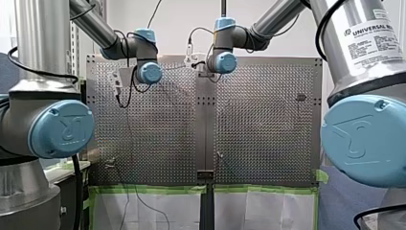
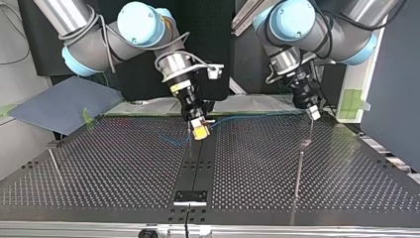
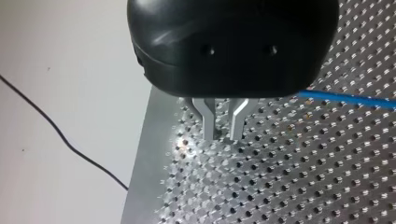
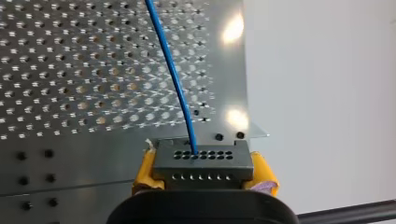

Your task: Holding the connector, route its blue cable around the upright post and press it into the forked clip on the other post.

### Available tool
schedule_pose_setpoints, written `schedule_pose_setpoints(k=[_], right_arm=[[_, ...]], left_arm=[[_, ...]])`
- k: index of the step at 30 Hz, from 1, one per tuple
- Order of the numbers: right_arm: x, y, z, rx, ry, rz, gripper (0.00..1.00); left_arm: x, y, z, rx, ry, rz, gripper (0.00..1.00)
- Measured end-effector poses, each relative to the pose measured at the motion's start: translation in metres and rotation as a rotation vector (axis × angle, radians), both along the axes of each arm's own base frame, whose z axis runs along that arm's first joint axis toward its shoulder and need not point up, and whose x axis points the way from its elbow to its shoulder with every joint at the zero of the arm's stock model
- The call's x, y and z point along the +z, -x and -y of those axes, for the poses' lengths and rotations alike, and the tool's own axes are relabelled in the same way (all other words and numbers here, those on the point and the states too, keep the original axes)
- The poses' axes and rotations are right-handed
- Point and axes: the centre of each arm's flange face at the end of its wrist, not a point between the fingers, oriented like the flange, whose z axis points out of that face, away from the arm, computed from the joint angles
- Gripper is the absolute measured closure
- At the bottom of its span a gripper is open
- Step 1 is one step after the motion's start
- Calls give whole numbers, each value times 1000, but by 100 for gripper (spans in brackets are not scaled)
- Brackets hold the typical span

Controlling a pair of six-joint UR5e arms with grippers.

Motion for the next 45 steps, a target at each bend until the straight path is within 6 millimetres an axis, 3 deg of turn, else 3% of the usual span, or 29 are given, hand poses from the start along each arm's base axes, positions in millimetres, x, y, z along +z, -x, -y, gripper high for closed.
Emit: schedule_pose_setpoints(k=[13,29,38,45], right_arm=[[40,-5,9,16,25,17,100],[46,-7,20,51,39,57,100],[36,-23,37,54,26,42,100],[37,-29,43,60,29,46,100]], left_arm=[[45,-39,-33,1,-10,14,82],[51,-95,-53,-55,-4,-40,82],[79,-114,-64,-88,12,8,79],[98,-128,-84,-87,7,17,79]])
